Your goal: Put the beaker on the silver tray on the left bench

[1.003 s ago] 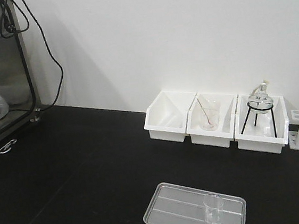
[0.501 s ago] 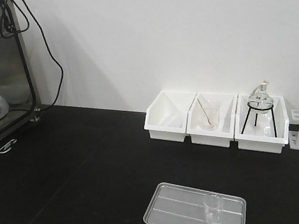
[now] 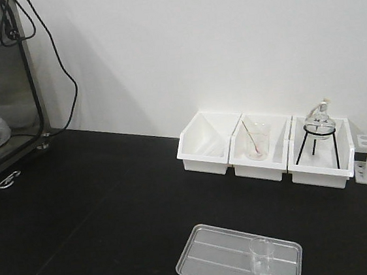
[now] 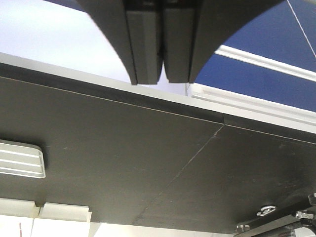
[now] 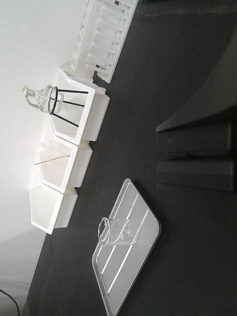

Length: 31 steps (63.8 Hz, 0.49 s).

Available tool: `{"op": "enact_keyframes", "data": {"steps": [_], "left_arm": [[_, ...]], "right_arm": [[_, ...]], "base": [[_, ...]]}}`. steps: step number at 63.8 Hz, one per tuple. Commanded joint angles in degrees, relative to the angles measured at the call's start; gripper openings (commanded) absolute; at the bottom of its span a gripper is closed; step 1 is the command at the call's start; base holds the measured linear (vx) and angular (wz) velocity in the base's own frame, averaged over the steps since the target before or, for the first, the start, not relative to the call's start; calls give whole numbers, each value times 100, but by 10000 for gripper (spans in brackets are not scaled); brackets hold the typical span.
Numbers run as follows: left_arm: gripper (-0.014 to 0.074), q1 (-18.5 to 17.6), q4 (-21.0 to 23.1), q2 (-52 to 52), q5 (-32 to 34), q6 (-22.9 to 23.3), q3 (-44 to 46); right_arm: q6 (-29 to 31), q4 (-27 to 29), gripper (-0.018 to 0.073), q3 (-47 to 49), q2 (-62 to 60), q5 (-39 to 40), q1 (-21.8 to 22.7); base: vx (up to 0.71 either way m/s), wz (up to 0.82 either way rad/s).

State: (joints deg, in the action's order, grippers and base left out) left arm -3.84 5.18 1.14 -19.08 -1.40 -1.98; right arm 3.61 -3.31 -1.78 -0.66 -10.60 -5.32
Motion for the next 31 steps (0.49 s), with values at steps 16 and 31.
{"op": "enact_keyframes", "data": {"steps": [16,31], "left_arm": [[1,11,29,33,479,-2,-104],[1,11,29,33,479,-2,-104]], "right_arm": [[40,6,-14,-34,-71,455,38],[40,6,-14,-34,-71,455,38]], "base": [[0,0],[0,0]]}}
